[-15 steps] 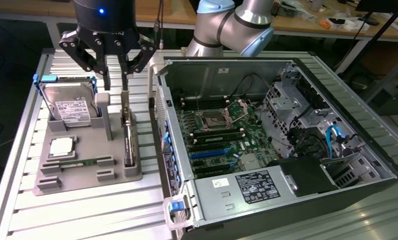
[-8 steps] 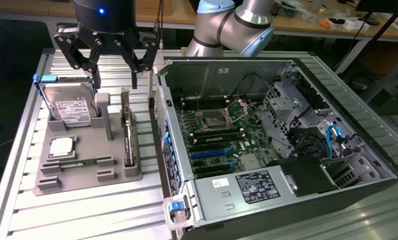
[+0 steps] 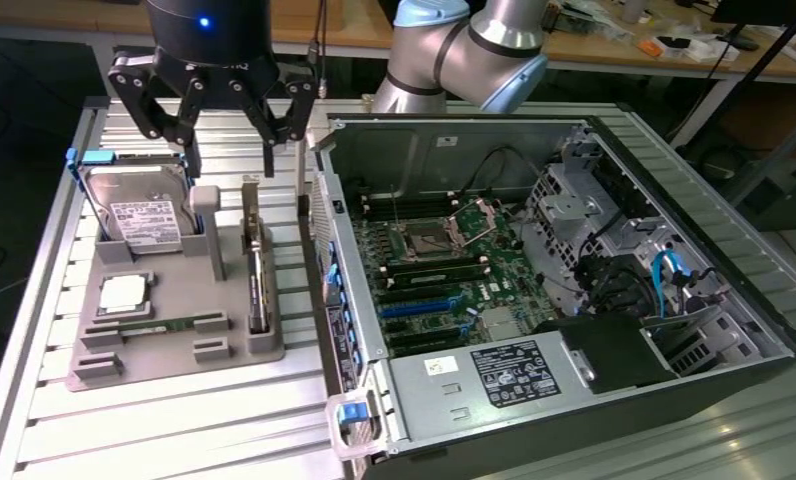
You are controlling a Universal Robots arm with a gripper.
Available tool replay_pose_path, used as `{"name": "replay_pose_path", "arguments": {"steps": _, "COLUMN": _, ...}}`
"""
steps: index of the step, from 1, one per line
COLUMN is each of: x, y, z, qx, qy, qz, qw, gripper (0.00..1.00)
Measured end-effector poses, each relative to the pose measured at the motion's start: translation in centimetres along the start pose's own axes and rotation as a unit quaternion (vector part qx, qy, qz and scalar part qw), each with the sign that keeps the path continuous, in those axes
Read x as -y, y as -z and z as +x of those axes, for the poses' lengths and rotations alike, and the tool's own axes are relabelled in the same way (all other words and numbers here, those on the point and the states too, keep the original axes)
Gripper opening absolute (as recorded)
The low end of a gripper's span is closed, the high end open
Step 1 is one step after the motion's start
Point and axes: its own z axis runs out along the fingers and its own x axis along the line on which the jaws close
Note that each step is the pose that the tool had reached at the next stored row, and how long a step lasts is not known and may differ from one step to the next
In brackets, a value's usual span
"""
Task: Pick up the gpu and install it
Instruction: 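Pick up the gpu and move the gpu toward the slot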
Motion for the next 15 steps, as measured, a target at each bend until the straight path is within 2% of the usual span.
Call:
{"name": "replay_pose_path", "arguments": {"steps": 7, "x": 0.0, "y": 0.0, "z": 0.0, "qx": -0.0014, "qy": 0.029, "qz": -0.0004, "qw": 0.9996, "gripper": 0.66}}
{"name": "replay_pose_path", "arguments": {"steps": 15, "x": 0.0, "y": -0.01, "z": -0.01, "qx": -0.0028, "qy": 0.059, "qz": -0.0013, "qw": 0.9983, "gripper": 0.66}}
